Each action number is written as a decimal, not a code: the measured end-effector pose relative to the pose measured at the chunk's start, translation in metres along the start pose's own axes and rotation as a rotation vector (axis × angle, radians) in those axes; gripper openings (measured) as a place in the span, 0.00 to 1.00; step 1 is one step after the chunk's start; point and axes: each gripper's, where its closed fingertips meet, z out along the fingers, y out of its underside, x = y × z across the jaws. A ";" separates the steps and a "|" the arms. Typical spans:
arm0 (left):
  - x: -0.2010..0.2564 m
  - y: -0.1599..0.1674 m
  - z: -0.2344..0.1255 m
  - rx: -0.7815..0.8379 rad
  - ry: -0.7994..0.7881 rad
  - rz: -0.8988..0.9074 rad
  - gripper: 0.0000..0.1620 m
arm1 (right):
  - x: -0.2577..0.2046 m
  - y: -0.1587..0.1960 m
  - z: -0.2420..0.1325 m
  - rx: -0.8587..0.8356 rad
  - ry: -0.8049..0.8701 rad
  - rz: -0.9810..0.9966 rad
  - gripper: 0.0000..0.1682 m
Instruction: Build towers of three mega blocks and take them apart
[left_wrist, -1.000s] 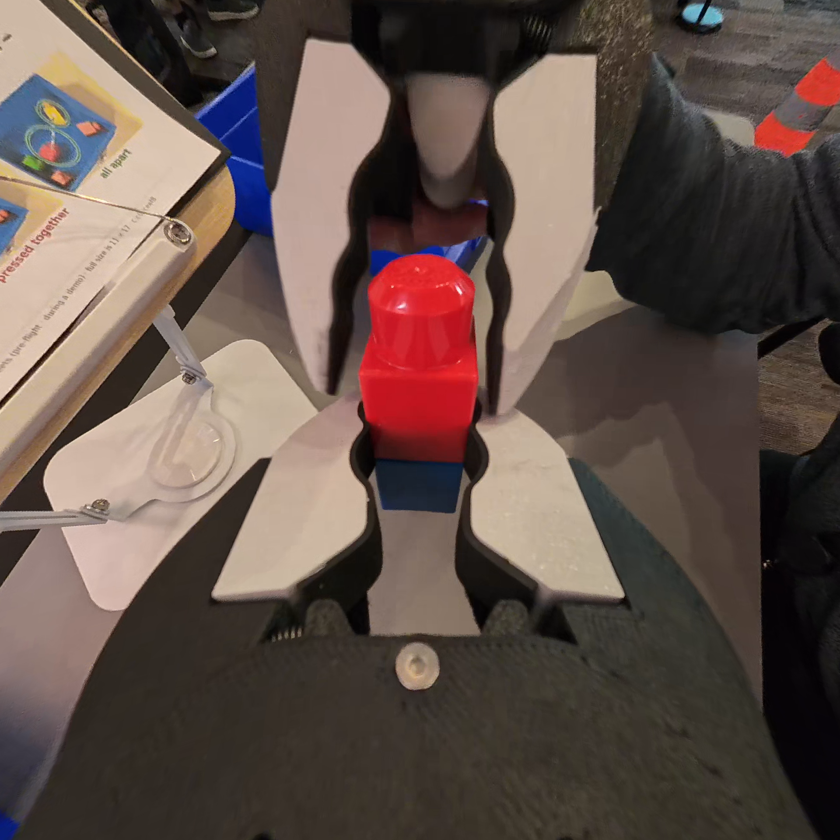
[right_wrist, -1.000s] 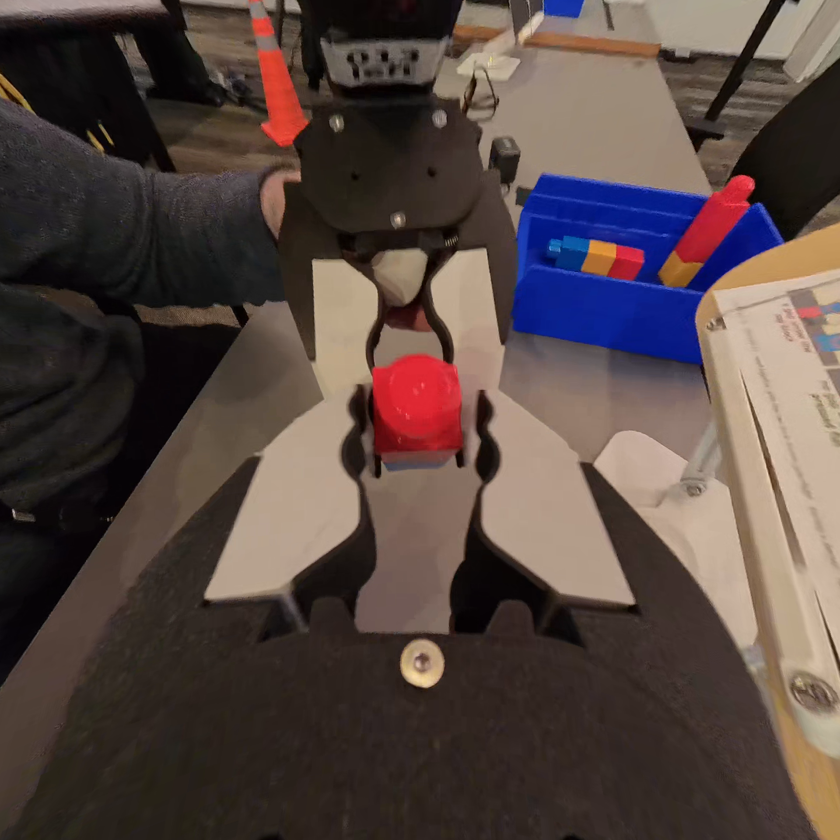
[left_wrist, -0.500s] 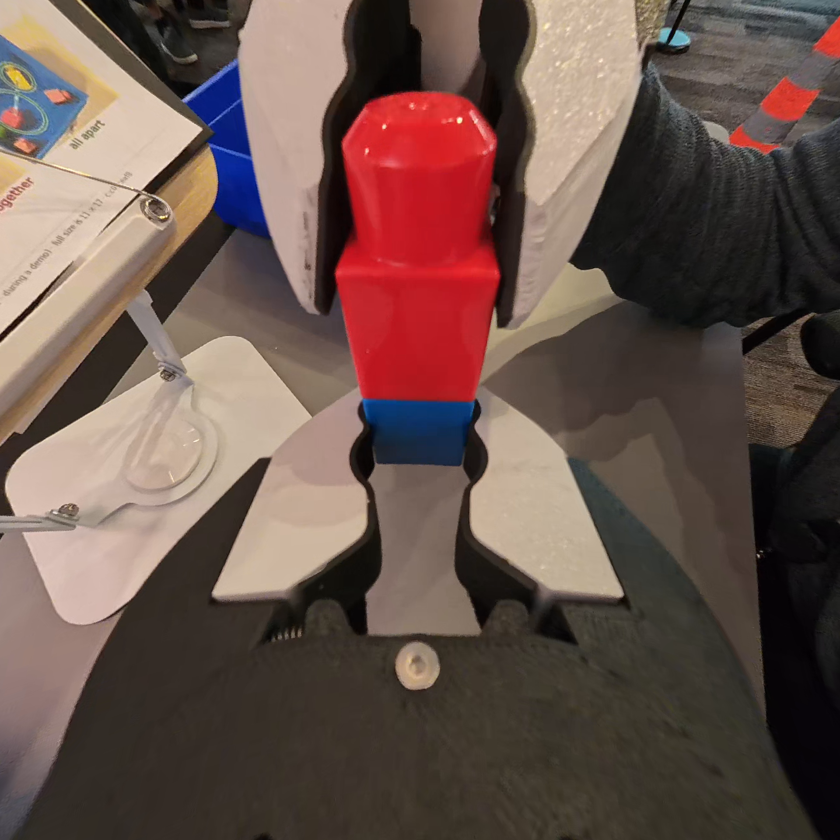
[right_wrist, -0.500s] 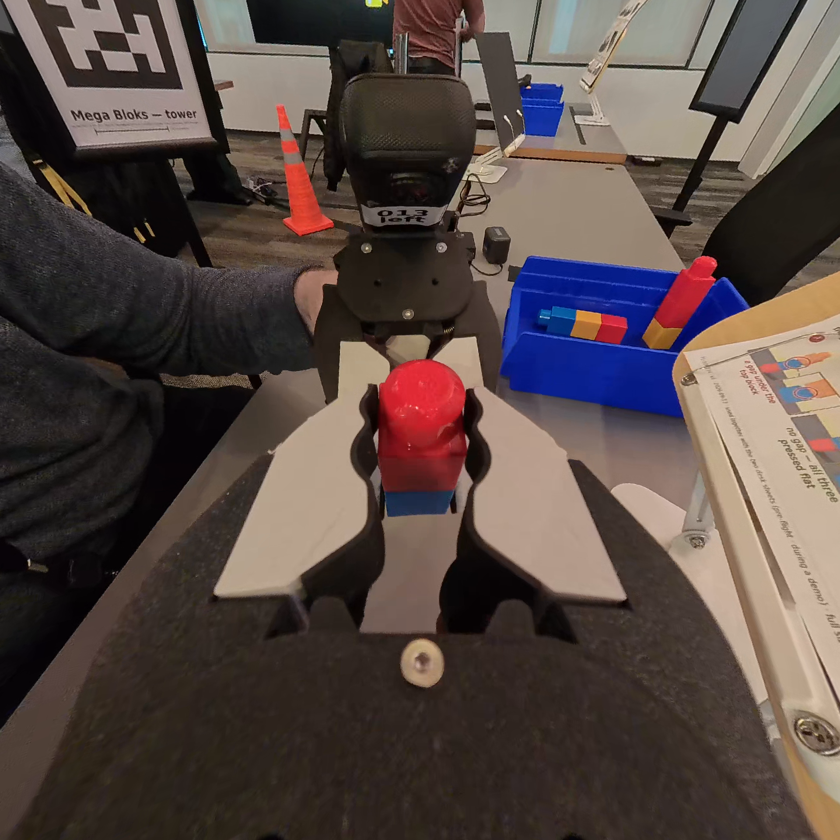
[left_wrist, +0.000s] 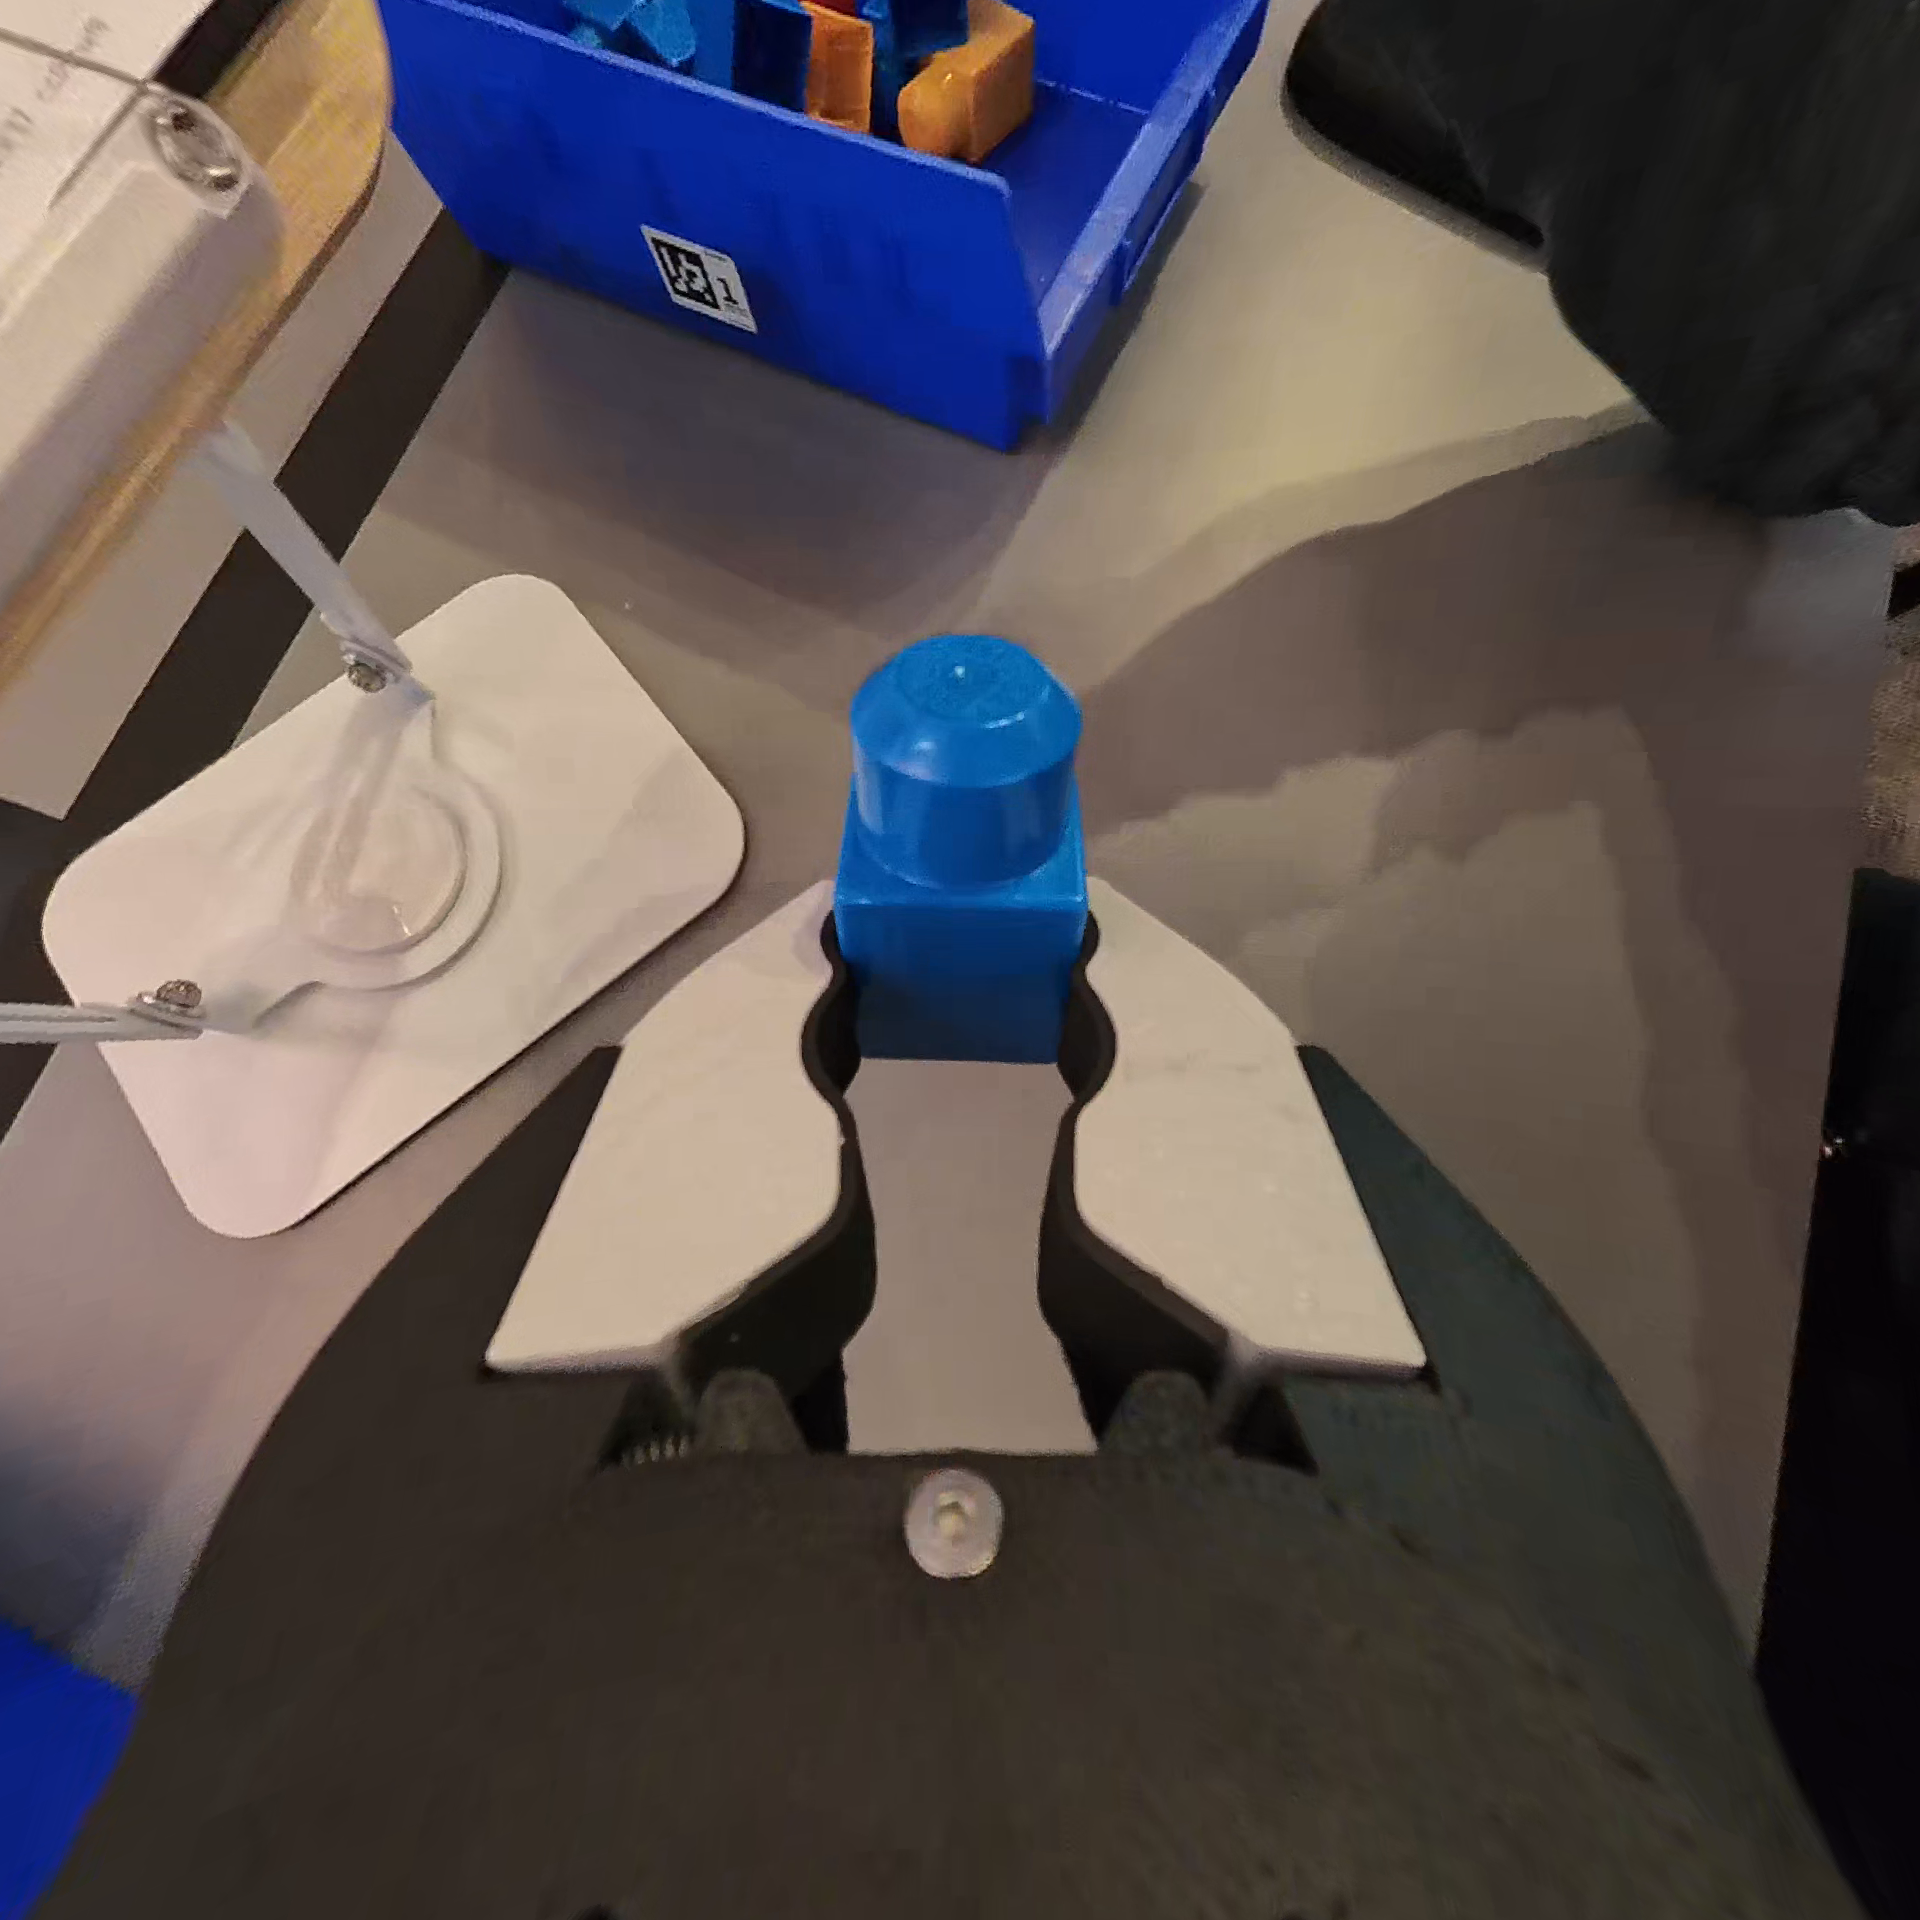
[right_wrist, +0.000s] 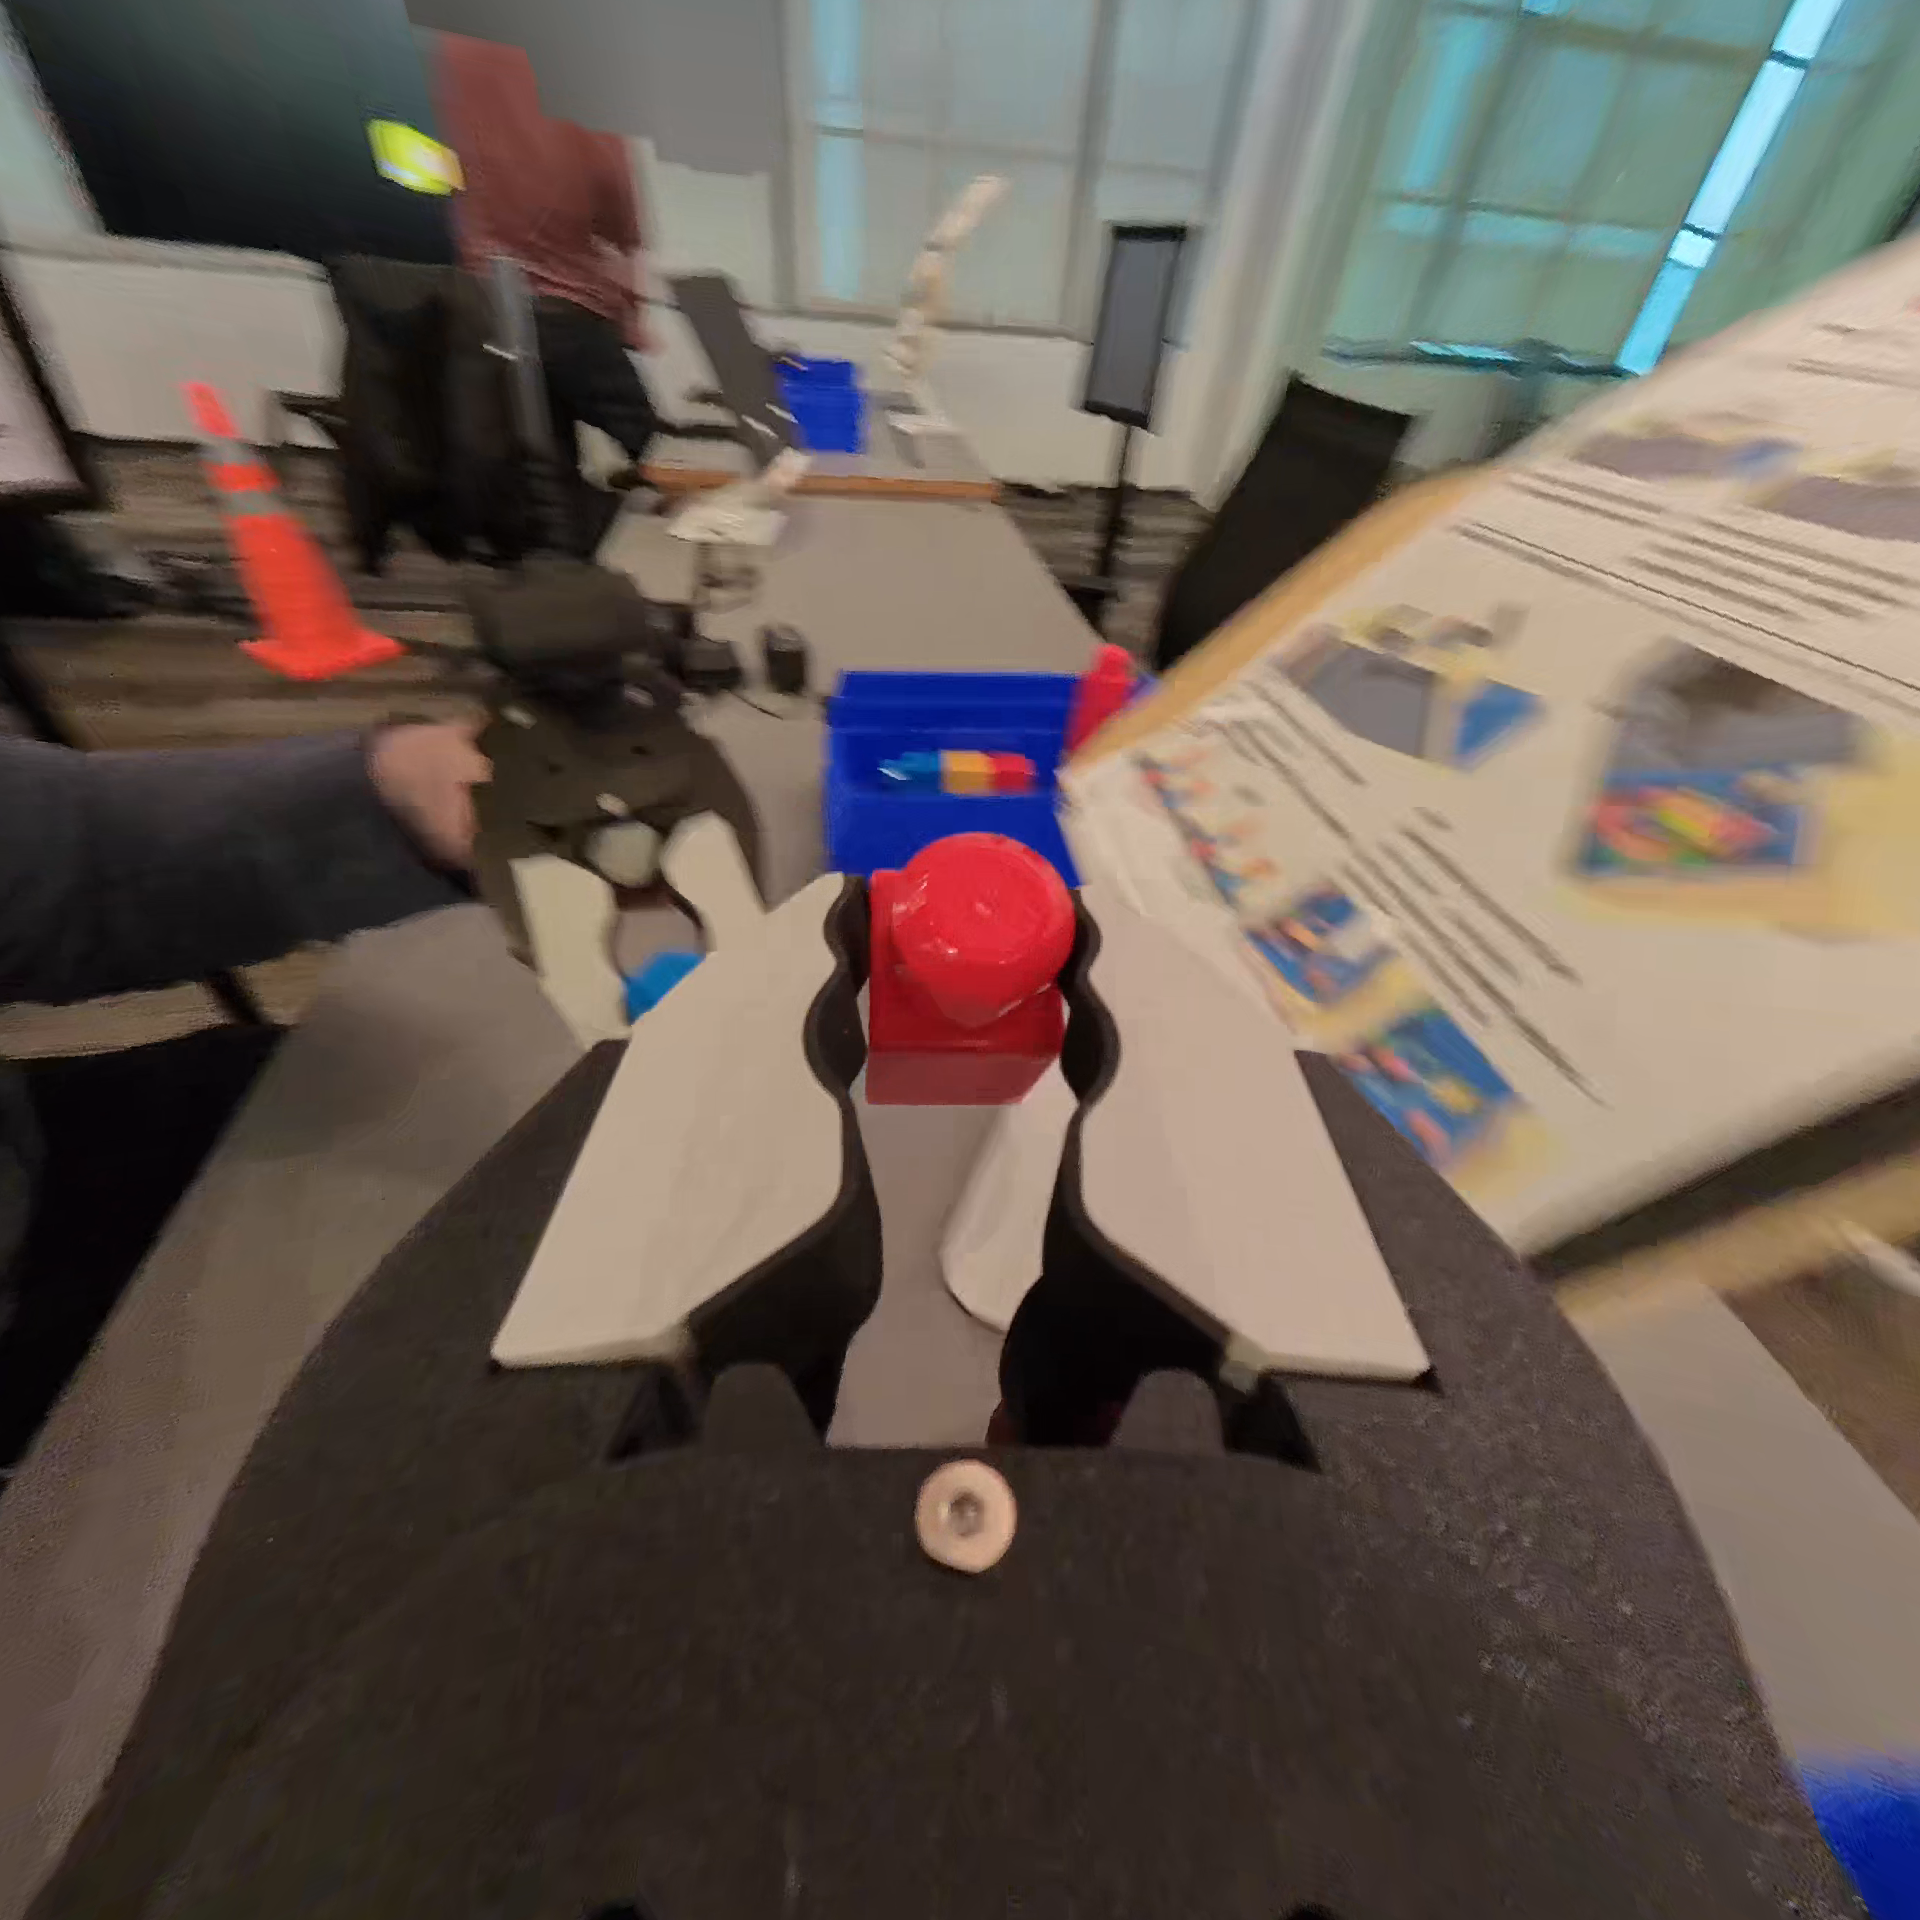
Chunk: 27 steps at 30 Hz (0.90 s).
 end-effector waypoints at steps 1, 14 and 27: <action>-0.002 -0.001 -0.002 0.017 -0.003 -0.014 0.22 | 0.019 0.011 -0.016 -0.048 0.080 0.008 0.21; -0.002 -0.021 0.000 0.082 0.006 -0.033 0.22 | 0.136 0.114 -0.138 -0.361 0.614 0.214 0.31; 0.004 -0.044 -0.003 0.146 0.027 -0.017 0.22 | -0.062 0.047 0.057 -0.249 -0.272 -0.071 0.32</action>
